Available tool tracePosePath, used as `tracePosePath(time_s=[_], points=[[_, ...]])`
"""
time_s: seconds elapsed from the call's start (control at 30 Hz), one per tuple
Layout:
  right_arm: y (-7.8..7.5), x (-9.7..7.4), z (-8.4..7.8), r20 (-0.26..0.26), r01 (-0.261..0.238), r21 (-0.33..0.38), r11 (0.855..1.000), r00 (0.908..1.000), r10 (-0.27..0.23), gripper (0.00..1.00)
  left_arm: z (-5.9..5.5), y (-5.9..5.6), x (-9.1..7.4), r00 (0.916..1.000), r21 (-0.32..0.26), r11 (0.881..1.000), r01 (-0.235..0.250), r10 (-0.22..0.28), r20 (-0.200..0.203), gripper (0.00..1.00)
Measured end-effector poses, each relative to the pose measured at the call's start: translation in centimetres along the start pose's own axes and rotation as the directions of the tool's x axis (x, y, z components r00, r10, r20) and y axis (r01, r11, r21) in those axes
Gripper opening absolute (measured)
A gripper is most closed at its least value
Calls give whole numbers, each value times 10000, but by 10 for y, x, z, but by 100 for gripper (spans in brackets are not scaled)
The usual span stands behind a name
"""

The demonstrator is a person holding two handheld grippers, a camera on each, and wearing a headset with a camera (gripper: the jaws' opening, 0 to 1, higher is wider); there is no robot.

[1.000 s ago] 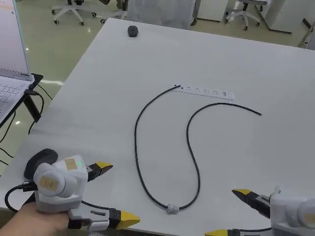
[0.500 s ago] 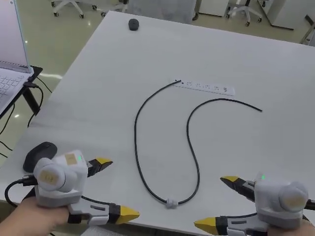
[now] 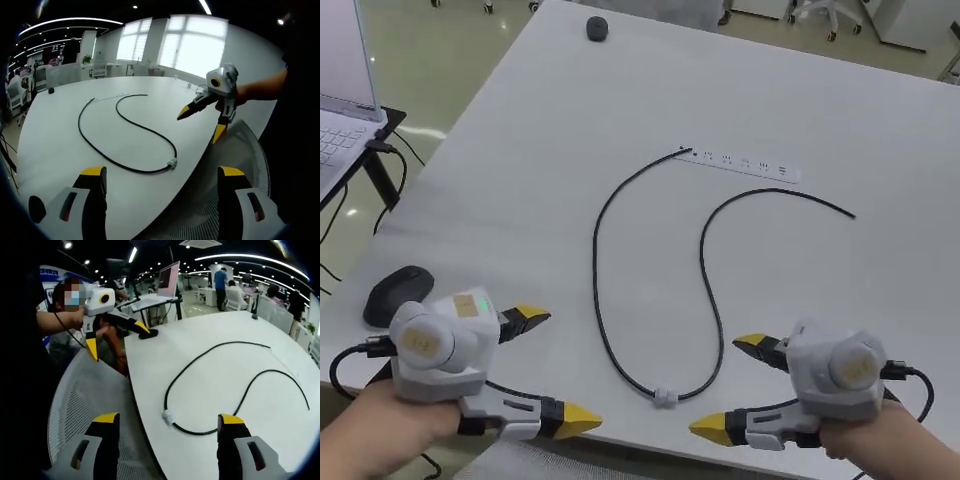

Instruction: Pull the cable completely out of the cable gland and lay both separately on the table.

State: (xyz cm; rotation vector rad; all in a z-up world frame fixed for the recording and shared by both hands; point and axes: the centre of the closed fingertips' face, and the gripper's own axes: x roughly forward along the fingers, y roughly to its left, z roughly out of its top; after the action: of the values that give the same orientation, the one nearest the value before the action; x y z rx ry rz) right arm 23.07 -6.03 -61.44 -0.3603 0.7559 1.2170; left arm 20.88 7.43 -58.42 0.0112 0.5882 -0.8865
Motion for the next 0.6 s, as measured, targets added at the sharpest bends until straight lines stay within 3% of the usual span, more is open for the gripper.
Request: tracePosePath(time_s=[0.2, 0.3, 0.6], points=[[1, 17, -6, -598, -393, -355, 9986, 9975, 371, 72, -4, 0, 1, 10000, -98, 10000, 9, -9, 16, 91], [1, 27, -17, -1321, -646, -970, 9932, 9899, 515, 70, -8, 1, 2, 10000, -174, 9998, -19, 18, -75, 91], [2, 51, -33, -2350, -1134, -1921, 9748, 9697, 665, 61, -16, 0, 3, 9999, -310, 9995, -11, 7, -113, 90]])
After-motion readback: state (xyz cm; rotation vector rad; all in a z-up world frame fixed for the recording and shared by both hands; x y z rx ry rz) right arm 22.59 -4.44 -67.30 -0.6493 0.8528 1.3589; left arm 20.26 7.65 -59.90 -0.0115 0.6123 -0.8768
